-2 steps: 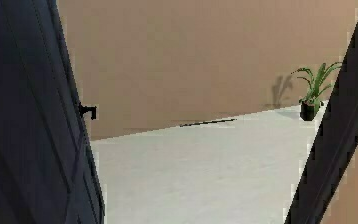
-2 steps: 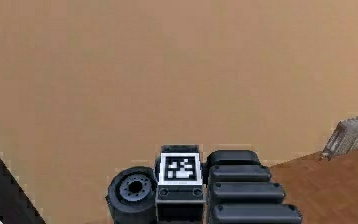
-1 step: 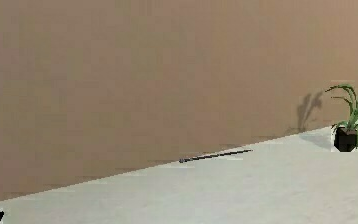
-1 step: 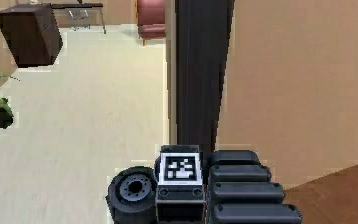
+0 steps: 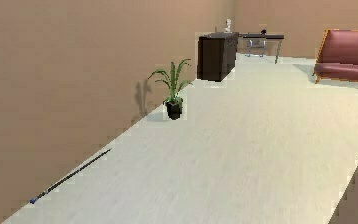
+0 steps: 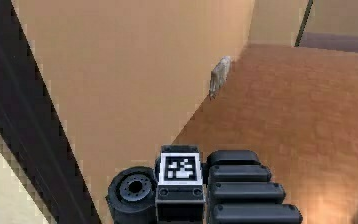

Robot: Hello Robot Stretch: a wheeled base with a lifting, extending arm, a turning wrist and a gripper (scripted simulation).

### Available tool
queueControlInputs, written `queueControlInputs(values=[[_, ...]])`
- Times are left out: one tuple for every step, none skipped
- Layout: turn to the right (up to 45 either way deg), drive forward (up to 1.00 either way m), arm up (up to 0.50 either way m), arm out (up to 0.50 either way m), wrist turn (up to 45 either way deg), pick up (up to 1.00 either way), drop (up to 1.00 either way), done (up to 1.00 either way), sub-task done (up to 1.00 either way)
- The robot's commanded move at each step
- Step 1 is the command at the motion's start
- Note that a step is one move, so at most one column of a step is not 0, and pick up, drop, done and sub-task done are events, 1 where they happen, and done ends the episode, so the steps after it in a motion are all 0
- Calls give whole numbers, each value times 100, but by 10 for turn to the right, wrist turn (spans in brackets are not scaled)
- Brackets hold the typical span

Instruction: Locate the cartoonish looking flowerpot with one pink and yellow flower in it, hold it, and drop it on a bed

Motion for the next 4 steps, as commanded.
queueControlInputs(values=[[90,0,0,0,0,0,0,0,0],[0,30,0,0,0,0,0,0,0],[-30,0,0,0,0,0,0,0,0],[0,75,0,0,0,0,0,0,0]])
